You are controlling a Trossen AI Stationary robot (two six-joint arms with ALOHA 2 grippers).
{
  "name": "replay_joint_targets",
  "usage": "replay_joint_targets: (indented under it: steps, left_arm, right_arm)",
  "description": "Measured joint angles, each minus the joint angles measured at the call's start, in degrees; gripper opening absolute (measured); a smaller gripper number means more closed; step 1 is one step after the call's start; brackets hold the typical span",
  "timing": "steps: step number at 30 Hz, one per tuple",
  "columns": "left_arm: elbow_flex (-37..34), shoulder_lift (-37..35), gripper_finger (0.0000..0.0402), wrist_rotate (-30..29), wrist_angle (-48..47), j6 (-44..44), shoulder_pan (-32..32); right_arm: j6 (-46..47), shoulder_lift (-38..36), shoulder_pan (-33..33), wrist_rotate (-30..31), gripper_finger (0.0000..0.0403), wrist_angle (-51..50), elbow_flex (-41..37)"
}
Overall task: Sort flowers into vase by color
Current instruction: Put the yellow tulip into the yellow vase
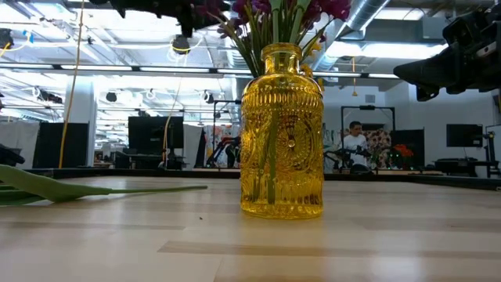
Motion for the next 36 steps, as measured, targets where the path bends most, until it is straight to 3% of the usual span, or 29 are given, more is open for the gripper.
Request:
replay_joint_targets:
  steps: [11, 17, 26, 31, 36]
  left_arm:
    - [0.00, -11.93, 0.0213, 0.31, -18.57, -0.72, -5.57]
    - [0.02, -15.15, 0.0213, 0.17, -33.65, -7.11, -10.36]
    - [0.00, -13.66, 0.0213, -1.43, -56.32, -30.70, -18.70]
    - [-0.33, -10.14, 0.0213, -4.04, -60.61, -40.34, -25.09]
    - [-2.11, -5.18, 0.0213, -6.12, -60.16, -44.67, -31.47]
  right_arm:
    - [0.01, 0.00, 0.00, 0.00, 0.0043, 0.02, 0.00]
    - [0.02, -0.01, 0.01, 0.00, 0.0043, 0.00, 0.01]
    - [0.00, 0.01, 0.02, 0.00, 0.0043, 0.00, 0.01]
    - [0.00, 0.00, 0.02, 0.02, 0.0043, 0.01, -0.01]
    - [0.00, 0.01, 0.00, 0.00, 0.0043, 0.01, 0.00]
